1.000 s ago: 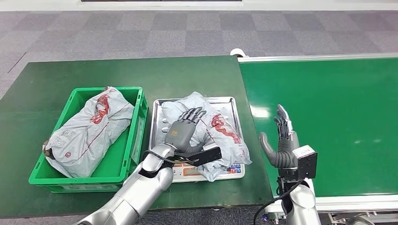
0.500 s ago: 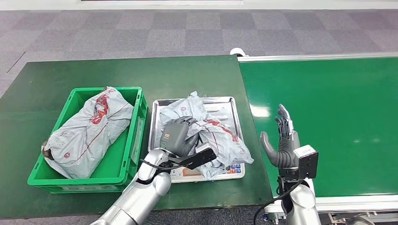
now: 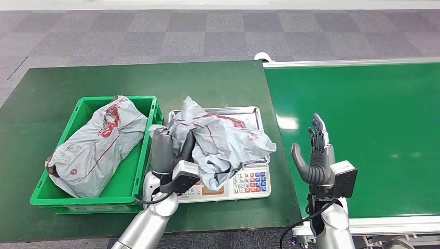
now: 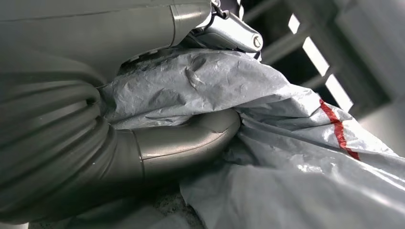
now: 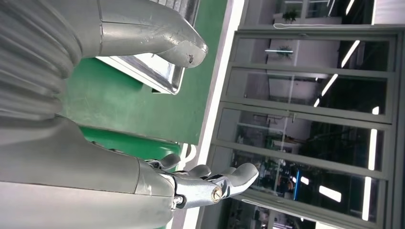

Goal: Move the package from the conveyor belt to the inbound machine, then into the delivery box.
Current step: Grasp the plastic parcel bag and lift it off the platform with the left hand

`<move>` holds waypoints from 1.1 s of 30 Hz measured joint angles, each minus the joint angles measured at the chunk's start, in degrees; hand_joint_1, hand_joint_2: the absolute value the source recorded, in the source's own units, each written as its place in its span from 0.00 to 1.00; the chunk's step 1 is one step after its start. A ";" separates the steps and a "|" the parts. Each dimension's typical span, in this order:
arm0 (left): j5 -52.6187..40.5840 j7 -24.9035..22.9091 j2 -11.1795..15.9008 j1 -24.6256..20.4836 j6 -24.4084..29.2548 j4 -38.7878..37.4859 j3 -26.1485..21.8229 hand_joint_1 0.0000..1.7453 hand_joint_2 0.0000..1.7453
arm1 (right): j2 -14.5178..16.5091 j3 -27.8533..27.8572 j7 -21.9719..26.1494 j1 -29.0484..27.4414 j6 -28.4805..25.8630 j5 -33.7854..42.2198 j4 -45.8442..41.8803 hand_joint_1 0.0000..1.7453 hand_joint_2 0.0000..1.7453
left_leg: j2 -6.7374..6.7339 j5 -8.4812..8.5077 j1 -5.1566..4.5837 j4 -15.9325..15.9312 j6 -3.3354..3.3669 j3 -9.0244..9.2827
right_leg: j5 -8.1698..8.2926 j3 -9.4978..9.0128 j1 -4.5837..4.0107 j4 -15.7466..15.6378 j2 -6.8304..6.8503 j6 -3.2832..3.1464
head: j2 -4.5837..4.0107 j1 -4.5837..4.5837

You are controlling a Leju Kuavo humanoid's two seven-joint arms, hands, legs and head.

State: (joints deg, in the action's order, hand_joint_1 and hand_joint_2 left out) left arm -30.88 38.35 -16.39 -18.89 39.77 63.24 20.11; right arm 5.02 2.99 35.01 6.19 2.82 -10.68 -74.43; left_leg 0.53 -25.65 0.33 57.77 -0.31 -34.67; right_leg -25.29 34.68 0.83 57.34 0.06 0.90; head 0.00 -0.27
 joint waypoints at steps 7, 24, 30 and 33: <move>0.72 1.66 -1.03 1.51 0.11 5.26 -4.64 1.00 1.00 | 0.17 0.00 0.04 0.44 -0.02 0.17 0.63 0.00 1.00 | 0.00 0.00 0.00 0.00 0.00 0.00 | 0.00 0.00 0.00 0.00 0.01 0.00 | 0.00 -0.01; -3.36 1.73 -1.71 3.14 0.11 11.13 -8.16 1.00 1.00 | 0.25 -0.02 0.25 0.77 -0.43 0.51 0.90 0.00 1.00 | -0.05 -0.02 0.00 0.00 0.01 -0.01 | -0.01 0.03 -0.01 0.02 -0.05 -0.01 | 0.00 -0.01; -5.66 1.75 -1.56 5.05 0.19 22.33 -17.69 1.00 1.00 | 0.25 -0.06 0.93 0.67 -1.01 1.03 1.22 0.00 1.00 | -0.12 -0.02 0.03 -0.02 -0.01 0.01 | -0.05 0.06 -0.04 0.04 -0.08 -0.07 | 0.00 -0.01; -6.07 1.73 -1.53 5.18 0.26 25.47 -24.59 1.00 1.00 | 0.25 -0.14 1.02 0.66 -1.25 1.37 1.38 0.00 1.00 | -0.12 -0.02 0.04 -0.03 -0.02 0.02 | -0.08 0.06 -0.04 0.05 -0.08 -0.11 | 0.00 -0.01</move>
State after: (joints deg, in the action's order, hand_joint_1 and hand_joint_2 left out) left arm -36.94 40.08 -17.92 -13.71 40.03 88.70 -4.49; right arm 5.27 2.86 36.03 6.85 1.57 -9.31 -73.05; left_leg 0.41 -25.67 0.37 57.74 -0.33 -34.65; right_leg -25.37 34.74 0.79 57.39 -0.02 0.79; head 0.00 -0.28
